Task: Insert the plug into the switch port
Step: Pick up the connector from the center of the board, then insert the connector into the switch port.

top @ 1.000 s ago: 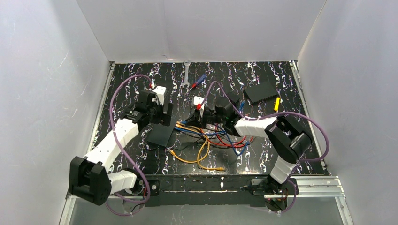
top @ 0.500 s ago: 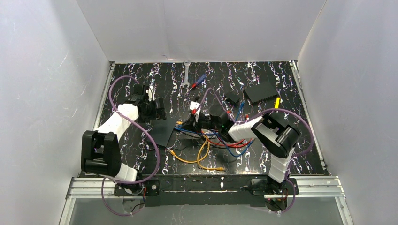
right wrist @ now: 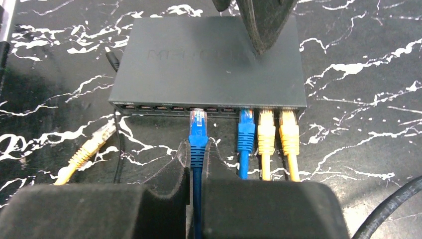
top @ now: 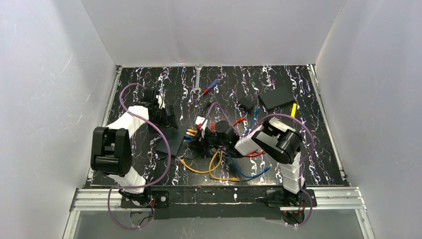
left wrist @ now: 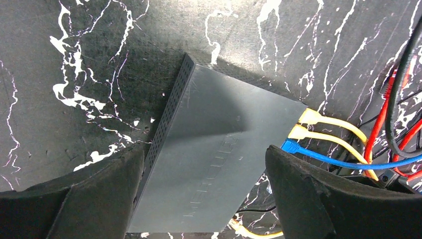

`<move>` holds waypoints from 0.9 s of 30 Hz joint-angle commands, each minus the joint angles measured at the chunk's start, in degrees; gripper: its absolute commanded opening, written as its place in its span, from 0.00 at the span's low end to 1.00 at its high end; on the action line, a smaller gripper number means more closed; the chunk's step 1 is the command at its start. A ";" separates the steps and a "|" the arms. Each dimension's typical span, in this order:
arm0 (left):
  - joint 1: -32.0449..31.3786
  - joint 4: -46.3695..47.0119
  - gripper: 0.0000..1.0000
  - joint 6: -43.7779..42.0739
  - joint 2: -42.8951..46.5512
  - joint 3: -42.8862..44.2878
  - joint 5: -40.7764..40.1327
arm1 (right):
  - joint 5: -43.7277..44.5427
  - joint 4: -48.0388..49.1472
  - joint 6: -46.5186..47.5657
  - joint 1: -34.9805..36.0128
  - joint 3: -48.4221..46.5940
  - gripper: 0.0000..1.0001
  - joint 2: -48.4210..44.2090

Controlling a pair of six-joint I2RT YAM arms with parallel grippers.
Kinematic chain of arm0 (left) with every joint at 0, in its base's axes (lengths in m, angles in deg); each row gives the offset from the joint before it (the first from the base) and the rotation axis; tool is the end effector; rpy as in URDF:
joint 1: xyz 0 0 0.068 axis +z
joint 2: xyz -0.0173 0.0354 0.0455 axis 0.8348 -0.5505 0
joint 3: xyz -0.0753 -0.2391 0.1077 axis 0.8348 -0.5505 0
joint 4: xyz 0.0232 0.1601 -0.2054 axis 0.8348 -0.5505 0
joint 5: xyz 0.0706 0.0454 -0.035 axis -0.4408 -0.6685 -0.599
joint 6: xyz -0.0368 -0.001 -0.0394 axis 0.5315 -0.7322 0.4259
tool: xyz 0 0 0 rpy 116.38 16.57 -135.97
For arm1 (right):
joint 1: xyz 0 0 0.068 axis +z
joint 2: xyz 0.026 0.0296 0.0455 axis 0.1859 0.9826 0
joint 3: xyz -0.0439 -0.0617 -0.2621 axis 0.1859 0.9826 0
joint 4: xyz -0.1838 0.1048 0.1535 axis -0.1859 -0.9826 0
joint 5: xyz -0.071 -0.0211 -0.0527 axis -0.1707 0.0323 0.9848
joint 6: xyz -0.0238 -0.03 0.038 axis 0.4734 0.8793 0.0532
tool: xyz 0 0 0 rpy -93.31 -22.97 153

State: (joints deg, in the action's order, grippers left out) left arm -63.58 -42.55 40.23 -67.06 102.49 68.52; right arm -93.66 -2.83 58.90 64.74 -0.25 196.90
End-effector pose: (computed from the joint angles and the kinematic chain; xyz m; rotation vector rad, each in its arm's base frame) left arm 0.3145 -0.0451 0.2003 -0.1694 2.6425 -0.3879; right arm 0.2126 0.3151 0.1330 -1.0987 1.4652 0.9861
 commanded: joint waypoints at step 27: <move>1.25 -6.08 0.83 -0.44 -7.87 5.01 9.59 | 10.05 8.45 -4.07 2.00 -1.31 0.01 5.93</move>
State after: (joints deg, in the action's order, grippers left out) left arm -62.27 -45.78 39.99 -74.64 105.88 73.85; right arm -86.10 2.11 55.25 66.13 -0.34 201.76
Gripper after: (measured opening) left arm 0.838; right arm 0.096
